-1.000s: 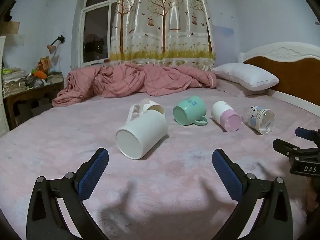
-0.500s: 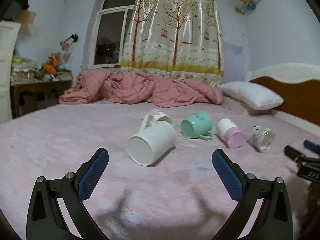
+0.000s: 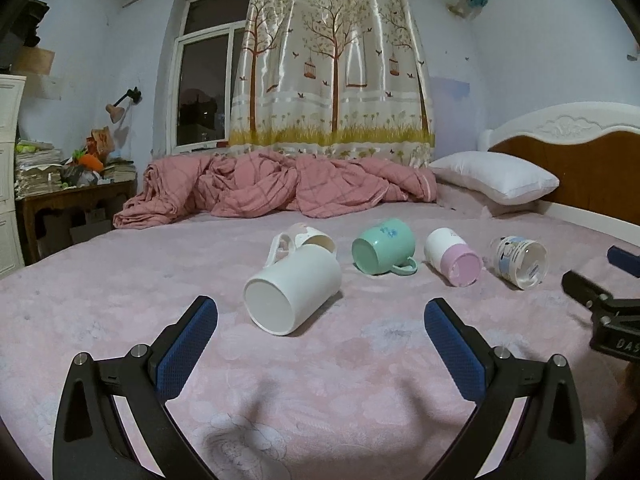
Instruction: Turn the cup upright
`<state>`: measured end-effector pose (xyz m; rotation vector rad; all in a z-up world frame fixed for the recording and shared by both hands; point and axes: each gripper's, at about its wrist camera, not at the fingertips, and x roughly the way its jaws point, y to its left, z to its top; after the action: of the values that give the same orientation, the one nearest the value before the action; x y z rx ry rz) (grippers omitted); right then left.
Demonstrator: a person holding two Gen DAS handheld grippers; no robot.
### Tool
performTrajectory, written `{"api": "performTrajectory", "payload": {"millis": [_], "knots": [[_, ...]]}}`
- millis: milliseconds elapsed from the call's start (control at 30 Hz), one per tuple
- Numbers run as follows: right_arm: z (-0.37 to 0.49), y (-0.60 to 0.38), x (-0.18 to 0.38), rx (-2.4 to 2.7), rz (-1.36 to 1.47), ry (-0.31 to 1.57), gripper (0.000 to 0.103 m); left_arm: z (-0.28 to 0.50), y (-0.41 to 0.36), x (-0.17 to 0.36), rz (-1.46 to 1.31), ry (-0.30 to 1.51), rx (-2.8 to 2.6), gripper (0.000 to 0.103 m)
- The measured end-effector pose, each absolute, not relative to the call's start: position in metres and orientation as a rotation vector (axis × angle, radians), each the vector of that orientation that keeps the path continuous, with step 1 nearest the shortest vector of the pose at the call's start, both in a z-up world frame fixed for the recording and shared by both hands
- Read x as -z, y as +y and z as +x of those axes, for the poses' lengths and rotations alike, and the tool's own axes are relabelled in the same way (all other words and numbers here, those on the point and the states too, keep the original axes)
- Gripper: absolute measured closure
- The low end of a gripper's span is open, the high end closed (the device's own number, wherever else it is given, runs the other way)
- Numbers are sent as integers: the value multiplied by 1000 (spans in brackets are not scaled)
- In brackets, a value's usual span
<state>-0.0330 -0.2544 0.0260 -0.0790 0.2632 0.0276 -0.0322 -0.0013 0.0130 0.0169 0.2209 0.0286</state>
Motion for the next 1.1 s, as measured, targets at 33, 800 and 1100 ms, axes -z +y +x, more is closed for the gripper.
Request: {"api": "performTrajectory", "payload": {"millis": [33, 800, 1100], "knots": [[-32, -254, -26, -29, -83, 274, 0, -32, -1, -13, 15, 223, -28, 0], [-21, -263, -26, -53, -42, 344, 0, -34, -3, -15, 6, 222, 27, 0], [-19, -261, -25, -55, -47, 343, 0, -32, -6, -14, 29, 227, 11, 0]]}}
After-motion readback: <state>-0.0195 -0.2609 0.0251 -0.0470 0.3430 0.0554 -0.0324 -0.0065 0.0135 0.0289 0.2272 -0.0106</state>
